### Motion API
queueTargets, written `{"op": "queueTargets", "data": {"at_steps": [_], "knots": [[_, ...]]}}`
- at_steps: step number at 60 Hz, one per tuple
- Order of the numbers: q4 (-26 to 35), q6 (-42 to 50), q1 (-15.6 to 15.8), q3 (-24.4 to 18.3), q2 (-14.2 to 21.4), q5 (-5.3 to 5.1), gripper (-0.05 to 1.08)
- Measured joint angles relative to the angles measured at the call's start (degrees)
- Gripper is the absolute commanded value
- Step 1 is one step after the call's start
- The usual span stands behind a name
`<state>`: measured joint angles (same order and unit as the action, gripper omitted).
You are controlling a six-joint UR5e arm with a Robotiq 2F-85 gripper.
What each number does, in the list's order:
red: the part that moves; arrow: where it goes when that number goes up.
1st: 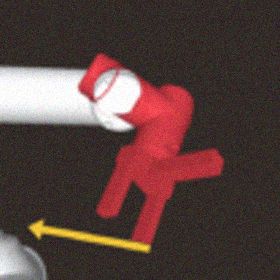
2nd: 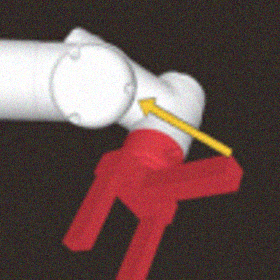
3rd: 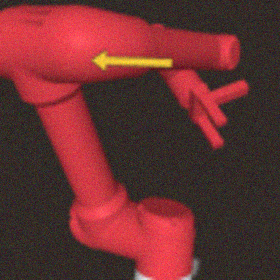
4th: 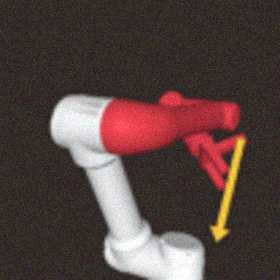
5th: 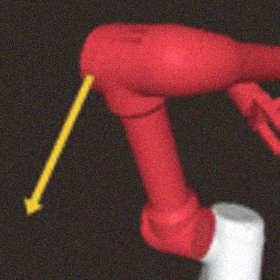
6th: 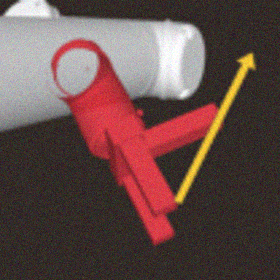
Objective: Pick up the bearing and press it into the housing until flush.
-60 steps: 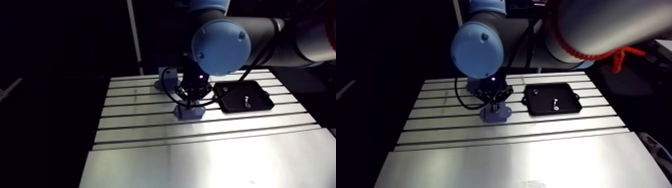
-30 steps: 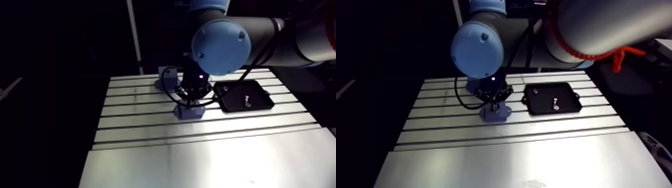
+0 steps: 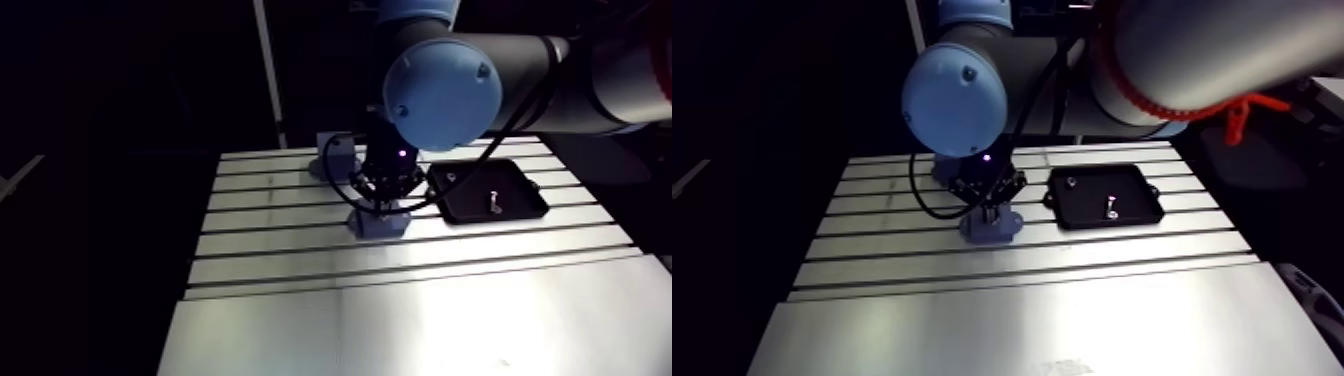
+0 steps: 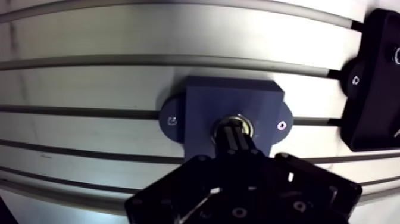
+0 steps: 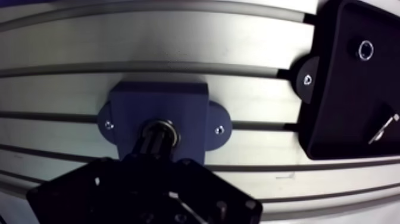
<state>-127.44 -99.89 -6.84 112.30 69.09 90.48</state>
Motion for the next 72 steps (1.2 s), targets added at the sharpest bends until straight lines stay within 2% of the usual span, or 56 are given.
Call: {"op": "queueTargets", "data": {"at_steps": [27,28,29,30,31,32,33,34,35,49,72], "knots": [[0.32,-0.12,0.04,-0.65,1.88,-0.28,1.02],[0.40,-0.12,0.05,-0.69,2.06,-0.29,0.96],[0.50,-0.13,0.05,-0.75,2.27,-0.30,0.79],[0.60,-0.13,0.07,-0.80,2.45,-0.30,0.79],[0.76,-0.13,0.08,-0.85,2.65,-0.31,0.48],[0.99,-0.14,0.09,-0.92,2.89,-0.31,0.48],[1.24,-0.14,0.10,-1.00,3.12,-0.31,0.10],[1.86,-0.15,0.13,-1.19,3.54,-0.32,0.10],[2.26,-0.15,0.14,-1.32,3.75,-0.31,0.02],[14.08,-0.22,0.13,-5.80,6.97,0.57,0.00],[24.32,-0.30,-0.18,-13.32,10.50,1.52,0.00]]}}
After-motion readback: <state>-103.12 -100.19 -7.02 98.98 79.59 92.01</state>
